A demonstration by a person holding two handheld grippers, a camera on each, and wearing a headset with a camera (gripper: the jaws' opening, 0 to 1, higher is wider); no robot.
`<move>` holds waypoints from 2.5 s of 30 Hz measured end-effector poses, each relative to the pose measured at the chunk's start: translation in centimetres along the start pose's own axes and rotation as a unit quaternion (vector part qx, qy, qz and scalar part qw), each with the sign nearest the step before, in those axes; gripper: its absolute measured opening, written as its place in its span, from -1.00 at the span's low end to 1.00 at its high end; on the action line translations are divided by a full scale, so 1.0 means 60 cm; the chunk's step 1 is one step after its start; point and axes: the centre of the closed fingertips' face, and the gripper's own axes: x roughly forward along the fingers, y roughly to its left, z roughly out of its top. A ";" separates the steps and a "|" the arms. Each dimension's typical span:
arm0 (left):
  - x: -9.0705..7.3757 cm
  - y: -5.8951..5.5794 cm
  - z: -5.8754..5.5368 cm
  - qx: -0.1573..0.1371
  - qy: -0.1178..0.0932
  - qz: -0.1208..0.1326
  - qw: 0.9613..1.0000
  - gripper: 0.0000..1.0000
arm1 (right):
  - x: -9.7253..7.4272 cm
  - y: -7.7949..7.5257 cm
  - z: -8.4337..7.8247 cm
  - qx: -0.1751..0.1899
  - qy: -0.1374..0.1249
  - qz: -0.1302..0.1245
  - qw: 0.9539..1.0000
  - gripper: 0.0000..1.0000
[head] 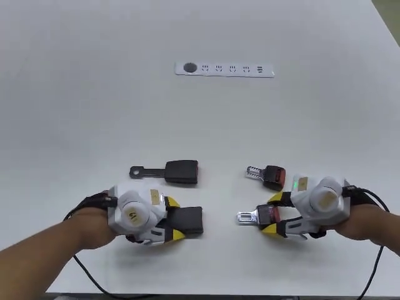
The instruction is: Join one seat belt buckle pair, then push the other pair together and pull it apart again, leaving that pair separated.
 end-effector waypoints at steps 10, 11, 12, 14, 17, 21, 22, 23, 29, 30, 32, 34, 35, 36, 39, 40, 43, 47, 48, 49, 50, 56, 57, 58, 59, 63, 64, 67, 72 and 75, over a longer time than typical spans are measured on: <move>0.007 0.002 -0.003 -0.003 0.009 -0.002 1.000 -0.30 | 0.006 0.001 0.008 0.013 -0.004 -0.010 1.000 -0.28; 0.008 0.003 -0.003 -0.002 0.010 -0.003 1.000 -0.30 | 0.008 -0.001 0.007 0.014 -0.004 -0.011 1.000 -0.28; 0.008 0.003 -0.004 -0.001 0.011 -0.003 1.000 -0.30 | 0.009 0.000 0.008 0.013 -0.005 -0.011 1.000 -0.28; 0.009 0.004 -0.005 0.001 0.015 -0.007 1.000 -0.30 | 0.013 0.004 0.013 0.012 -0.008 -0.008 1.000 -0.28; 0.010 0.005 -0.006 0.006 0.019 -0.011 1.000 -0.30 | 0.021 0.017 0.025 0.006 -0.013 -0.003 1.000 -0.27; 0.012 0.006 -0.008 0.005 0.021 -0.014 1.000 -0.31 | 0.033 0.027 0.041 0.004 -0.022 0.002 1.000 -0.27; 0.013 0.007 -0.009 0.005 0.022 -0.014 1.000 -0.31 | 0.034 0.028 0.046 0.003 -0.025 0.002 1.000 -0.28; 0.013 0.007 -0.008 0.005 0.021 -0.014 1.000 -0.31 | 0.036 0.030 0.049 0.005 -0.027 0.004 1.000 -0.27; 0.016 0.010 -0.011 0.009 0.028 -0.019 0.999 -0.31 | 0.054 0.037 0.075 0.003 -0.032 0.000 0.999 -0.27; 0.016 0.011 -0.012 0.011 0.029 -0.020 0.999 -0.31 | 0.056 0.039 0.077 0.003 -0.032 -0.001 0.999 -0.28; 0.016 0.010 -0.011 0.018 0.033 -0.025 0.999 -0.31 | 0.060 0.039 0.082 0.004 -0.032 -0.001 0.999 -0.28; 0.016 0.010 -0.012 0.024 0.037 -0.031 0.999 -0.31 | 0.065 0.042 0.085 0.005 -0.035 0.001 0.999 -0.27; 0.016 0.010 -0.012 0.026 0.038 -0.032 0.998 -0.31 | 0.067 0.042 0.088 0.007 -0.037 0.001 0.999 -0.27; 0.016 0.010 -0.012 0.028 0.040 -0.034 0.998 -0.31 | 0.067 0.047 0.090 0.007 -0.038 0.001 0.999 -0.27; 0.016 0.009 -0.012 0.027 0.043 -0.034 0.998 -0.31 | 0.072 0.052 0.097 0.008 -0.040 0.000 0.999 -0.27; 0.015 0.009 -0.013 0.024 0.046 -0.034 0.998 -0.31 | 0.073 0.054 0.100 0.004 -0.041 0.000 0.999 -0.27; 0.016 0.010 -0.014 0.027 0.048 -0.035 0.998 -0.31 | 0.079 0.058 0.113 0.005 -0.045 0.002 0.999 -0.27; 0.016 0.010 -0.013 0.029 0.045 -0.036 0.998 -0.31 | 0.084 0.060 0.116 0.004 -0.042 -0.004 0.999 -0.27; 0.016 0.010 -0.013 0.030 0.045 -0.037 0.998 -0.31 | 0.083 0.060 0.116 0.008 -0.045 -0.005 0.999 -0.27; 0.016 0.010 -0.012 0.034 0.047 -0.038 0.998 -0.31 | 0.083 0.060 0.116 0.012 -0.046 -0.005 0.999 -0.27; 0.017 0.010 -0.012 0.037 0.051 -0.040 0.997 -0.31 | 0.084 0.060 0.116 0.013 -0.045 -0.005 0.999 -0.27; 0.017 0.011 -0.013 0.048 0.056 -0.051 0.996 -0.32 | 0.087 0.063 0.121 0.009 -0.039 -0.004 0.999 -0.28; 0.017 0.011 -0.012 0.048 0.057 -0.052 0.996 -0.32 | 0.088 0.063 0.123 0.013 -0.039 -0.005 0.999 -0.28; 0.017 0.011 -0.013 0.048 0.059 -0.054 0.996 -0.32 | 0.089 0.064 0.125 0.013 -0.042 -0.005 0.999 -0.28; 0.018 0.012 -0.014 0.045 0.060 -0.055 0.996 -0.32 | 0.090 0.064 0.126 0.014 -0.043 -0.005 0.999 -0.28; 0.018 0.011 -0.013 0.044 0.059 -0.056 0.996 -0.33 | 0.093 0.065 0.129 0.015 -0.044 -0.007 0.999 -0.29; 0.018 0.012 -0.013 0.043 0.059 -0.056 0.996 -0.33 | 0.094 0.064 0.130 0.016 -0.047 -0.008 0.999 -0.29; 0.019 0.012 -0.013 0.043 0.060 -0.057 0.996 -0.33 | 0.098 0.066 0.135 0.016 -0.050 -0.010 0.999 -0.29; 0.020 0.012 -0.010 0.043 0.063 -0.058 0.995 -0.33 | 0.098 0.069 0.137 0.017 -0.050 -0.012 0.999 -0.29; 0.020 0.011 -0.010 0.045 0.067 -0.059 0.995 -0.33 | 0.099 0.070 0.139 0.016 -0.048 -0.013 0.999 -0.29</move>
